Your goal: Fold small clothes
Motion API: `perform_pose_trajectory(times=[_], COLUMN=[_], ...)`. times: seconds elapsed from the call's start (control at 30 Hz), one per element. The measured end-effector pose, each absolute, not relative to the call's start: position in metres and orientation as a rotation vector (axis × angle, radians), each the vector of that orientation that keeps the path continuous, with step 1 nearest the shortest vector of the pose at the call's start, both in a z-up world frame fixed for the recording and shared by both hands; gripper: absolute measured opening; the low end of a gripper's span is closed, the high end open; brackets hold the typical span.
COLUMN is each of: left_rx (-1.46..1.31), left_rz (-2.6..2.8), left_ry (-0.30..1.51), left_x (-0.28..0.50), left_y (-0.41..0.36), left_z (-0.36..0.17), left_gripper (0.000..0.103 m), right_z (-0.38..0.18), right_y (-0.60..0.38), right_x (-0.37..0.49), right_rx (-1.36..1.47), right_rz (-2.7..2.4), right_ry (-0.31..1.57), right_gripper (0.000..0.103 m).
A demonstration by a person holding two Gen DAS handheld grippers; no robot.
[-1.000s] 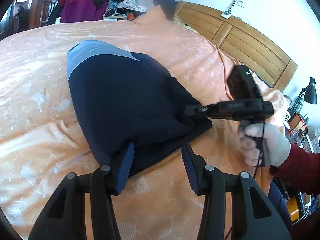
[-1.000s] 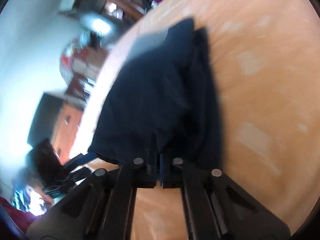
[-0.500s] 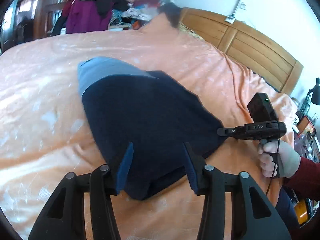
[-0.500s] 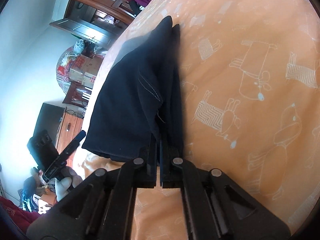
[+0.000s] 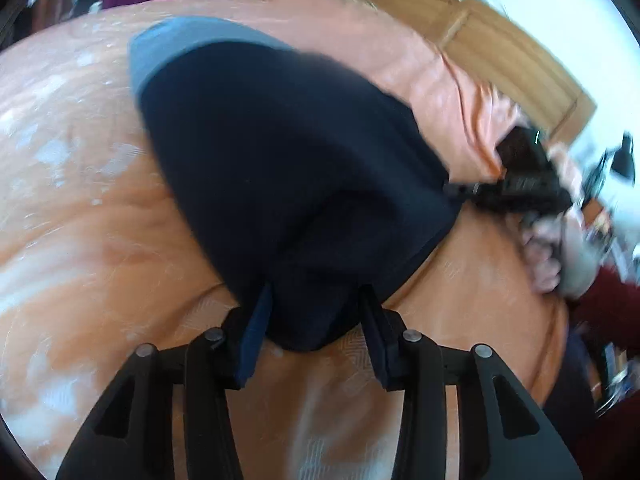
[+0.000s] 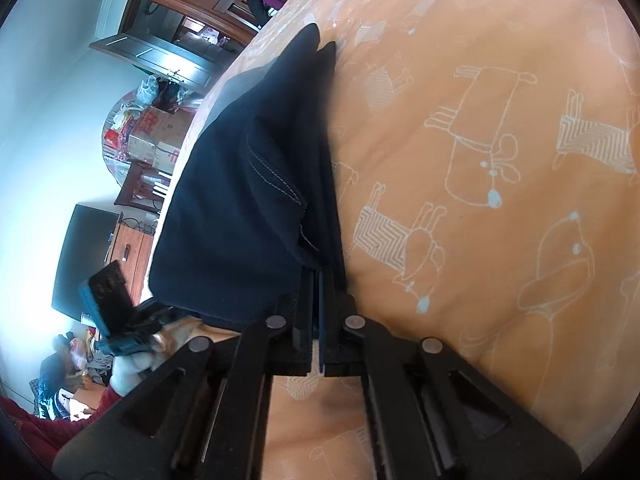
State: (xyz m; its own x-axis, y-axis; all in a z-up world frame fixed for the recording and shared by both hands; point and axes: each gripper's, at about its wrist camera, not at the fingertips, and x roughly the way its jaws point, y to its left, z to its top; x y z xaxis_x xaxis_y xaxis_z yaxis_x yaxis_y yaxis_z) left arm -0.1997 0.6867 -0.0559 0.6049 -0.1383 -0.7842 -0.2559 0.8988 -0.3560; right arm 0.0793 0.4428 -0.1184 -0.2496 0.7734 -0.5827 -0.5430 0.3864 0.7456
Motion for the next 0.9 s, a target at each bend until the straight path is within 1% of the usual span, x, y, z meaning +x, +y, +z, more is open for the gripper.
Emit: perform_pose_trajectory(times=[0.03, 0.07, 0.13, 0.17, 0.2, 0.23, 0.27, 0.3, 0.33, 0.37, 0.4, 0.43, 0.47, 0.5, 0.53, 0.57, 0.6, 0.63, 0.67, 0.7, 0.73, 0.77, 0.8, 0.83, 0.9], left_rx=[-0.465, -0.479, -0.520, -0.528, -0.526, -0.515, -0.504, -0.476, -0.461, -0.466, -0.475, -0.489, -0.502, -0.506, -0.514, -0.526, -0.530, -0.531, -0.528, -0.523, -0.518, -0.518, -0.523, -0.528, -0.526], left_rz=[0.093, 0.117, 0.157, 0.180, 0.196, 0.199, 0.198, 0.208, 0.211, 0.208, 0.210, 0.218, 0.235, 0.250, 0.262, 0.268, 0.273, 0.274, 0.276, 0.277, 0.280, 0.284, 0.283, 0.280, 0.266], left_ry=[0.921, 0.877, 0.799, 0.789, 0.792, 0.799, 0.804, 0.809, 0.812, 0.817, 0.809, 0.788, 0.767, 0.758, 0.752, 0.751, 0.751, 0.750, 0.751, 0.754, 0.756, 0.754, 0.752, 0.755, 0.760], left_x=[-0.207, -0.224, -0.252, -0.262, -0.267, -0.269, -0.269, -0.266, -0.263, -0.257, -0.253, -0.250, -0.248, -0.248, -0.248, -0.248, -0.248, -0.247, -0.249, -0.252, -0.252, -0.256, -0.258, -0.258, -0.257], left_y=[0.689, 0.692, 0.694, 0.695, 0.695, 0.691, 0.688, 0.683, 0.680, 0.679, 0.679, 0.682, 0.686, 0.690, 0.695, 0.698, 0.699, 0.698, 0.696, 0.695, 0.692, 0.691, 0.691, 0.690, 0.691], left_z=[-0.050, -0.035, -0.017, -0.014, -0.014, -0.014, -0.015, -0.015, -0.016, -0.017, -0.016, -0.013, -0.009, -0.006, -0.004, -0.004, -0.004, -0.003, -0.003, -0.003, -0.004, -0.005, -0.006, -0.008, -0.010], left_gripper=[0.045, 0.045, 0.045, 0.045, 0.045, 0.045, 0.045, 0.045, 0.048, 0.049, 0.049, 0.049, 0.050, 0.050, 0.050, 0.050, 0.050, 0.050, 0.050, 0.050, 0.050, 0.050, 0.051, 0.053, 0.053], right_z=[-0.115, -0.109, -0.090, -0.076, -0.062, -0.050, -0.039, -0.029, -0.026, -0.025, -0.024, -0.025, -0.027, -0.027, -0.030, -0.038, -0.045, -0.046, -0.044, -0.037, -0.032, -0.027, -0.028, -0.031, -0.040], right_y=[0.443, 0.443, 0.440, 0.435, 0.430, 0.427, 0.424, 0.422, 0.425, 0.431, 0.436, 0.443, 0.454, 0.464, 0.477, 0.490, 0.497, 0.498, 0.497, 0.491, 0.485, 0.479, 0.478, 0.480, 0.490], right_x=[0.077, 0.074, 0.065, 0.059, 0.051, 0.042, 0.031, 0.016, 0.006, -0.005, -0.012, -0.014, -0.014, -0.018, -0.023, -0.030, -0.035, -0.039, -0.042, -0.042, -0.043, -0.047, -0.051, -0.056, -0.061], right_rx=[0.229, 0.197, 0.114, 0.073, 0.026, -0.014, -0.050, -0.079, -0.103, -0.129, -0.127, -0.106, -0.090, -0.116, -0.160, -0.195, -0.235, -0.275, -0.337, -0.372, -0.387, -0.423, -0.449, -0.483, -0.548], right_rz=[1.260, 1.264, 1.252, 1.244, 1.229, 1.215, 1.210, 1.230, 1.256, 1.282, 1.310, 1.347, 1.384, 1.403, 1.461, 1.521, 1.514, 1.475, 1.406, 1.332, 1.286, 1.240, 1.236, 1.247, 1.248], right_ry=[1.326, 1.314, 1.247, 1.201, 1.149, 1.100, 1.040, 0.991, 0.979, 0.972, 0.972, 0.998, 1.036, 1.039, 1.068, 1.151, 1.185, 1.159, 1.092, 1.004, 0.935, 0.852, 0.820, 0.801, 0.758], right_gripper=[0.000, 0.000, 0.003, 0.011, 0.023, 0.061, 0.084, 0.086, 0.085, 0.080, 0.062, 0.047, 0.023, 0.018, 0.018, 0.018, 0.022, 0.027, 0.035, 0.047, 0.054, 0.068, 0.073, 0.072, 0.069])
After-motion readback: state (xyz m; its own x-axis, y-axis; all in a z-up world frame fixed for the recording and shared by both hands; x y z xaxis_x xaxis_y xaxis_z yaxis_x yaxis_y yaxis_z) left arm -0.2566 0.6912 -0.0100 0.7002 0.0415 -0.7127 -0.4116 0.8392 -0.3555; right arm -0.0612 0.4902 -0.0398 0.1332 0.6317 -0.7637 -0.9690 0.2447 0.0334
